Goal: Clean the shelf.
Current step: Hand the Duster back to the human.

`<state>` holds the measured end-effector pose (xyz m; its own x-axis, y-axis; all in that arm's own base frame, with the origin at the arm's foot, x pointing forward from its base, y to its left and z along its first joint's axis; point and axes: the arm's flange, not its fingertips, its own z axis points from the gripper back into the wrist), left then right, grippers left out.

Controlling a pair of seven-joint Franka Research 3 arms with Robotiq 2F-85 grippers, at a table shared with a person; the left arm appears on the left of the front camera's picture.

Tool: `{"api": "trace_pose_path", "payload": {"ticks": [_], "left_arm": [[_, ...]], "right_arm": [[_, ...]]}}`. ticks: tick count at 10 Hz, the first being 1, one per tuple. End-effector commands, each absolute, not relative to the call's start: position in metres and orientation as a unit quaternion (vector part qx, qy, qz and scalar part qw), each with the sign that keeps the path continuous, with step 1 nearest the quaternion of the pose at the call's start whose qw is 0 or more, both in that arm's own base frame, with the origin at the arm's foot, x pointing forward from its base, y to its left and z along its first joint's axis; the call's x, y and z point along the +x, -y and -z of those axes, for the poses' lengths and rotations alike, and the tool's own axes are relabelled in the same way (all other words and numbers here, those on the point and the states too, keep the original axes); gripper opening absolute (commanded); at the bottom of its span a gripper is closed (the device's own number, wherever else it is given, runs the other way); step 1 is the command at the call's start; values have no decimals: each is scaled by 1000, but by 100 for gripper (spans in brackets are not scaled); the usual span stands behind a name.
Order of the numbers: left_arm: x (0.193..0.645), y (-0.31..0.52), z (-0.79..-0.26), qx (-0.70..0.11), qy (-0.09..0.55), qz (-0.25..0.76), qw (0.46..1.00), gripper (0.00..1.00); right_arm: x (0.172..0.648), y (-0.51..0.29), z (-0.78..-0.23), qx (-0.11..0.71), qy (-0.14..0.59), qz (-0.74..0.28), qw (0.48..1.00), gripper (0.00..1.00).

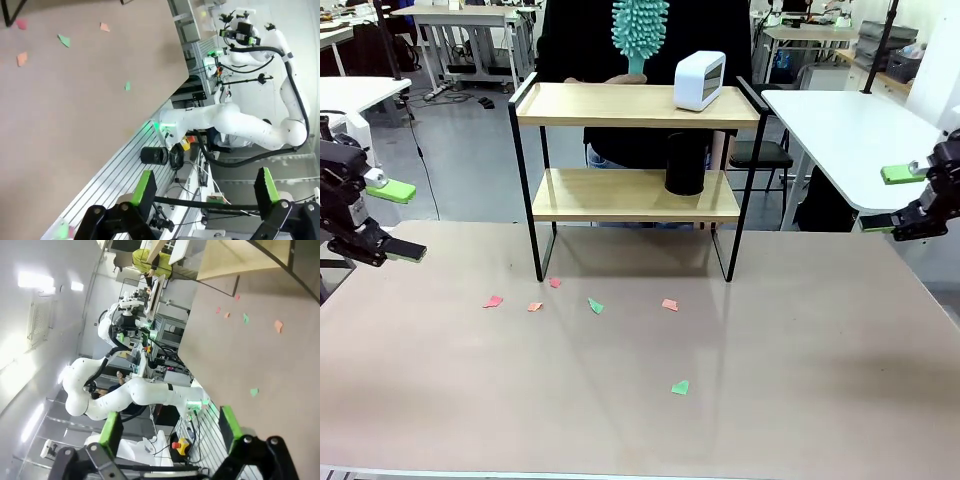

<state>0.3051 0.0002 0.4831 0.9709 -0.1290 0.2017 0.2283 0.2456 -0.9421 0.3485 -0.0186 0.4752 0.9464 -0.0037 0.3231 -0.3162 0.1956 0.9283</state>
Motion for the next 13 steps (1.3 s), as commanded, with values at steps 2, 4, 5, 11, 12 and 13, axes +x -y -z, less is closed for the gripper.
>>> {"api": "trace_pose_path", "payload": {"ticks": [2, 4, 5, 11, 12, 13], "left_arm": [[296, 4, -500, -625, 48, 130, 768, 100], [296, 4, -500, -625, 48, 130, 768, 100], [296, 4, -500, -625, 48, 130, 768, 100], [296, 4, -500, -625, 48, 130, 768, 100], [296, 4, -500, -625, 48, 130, 768, 100], [296, 4, -500, -625, 48, 130, 768, 100]], "right_arm": [[353, 24, -484, 625, 142, -111, 760, 100], [353, 24, -484, 625, 142, -111, 760, 100], [353, 24, -484, 625, 142, -111, 760, 100], [353, 24, -484, 625, 142, -111, 760, 100], [353, 24, -484, 625, 142, -111, 760, 100], [353, 24, -484, 625, 142, -111, 760, 100]]}}
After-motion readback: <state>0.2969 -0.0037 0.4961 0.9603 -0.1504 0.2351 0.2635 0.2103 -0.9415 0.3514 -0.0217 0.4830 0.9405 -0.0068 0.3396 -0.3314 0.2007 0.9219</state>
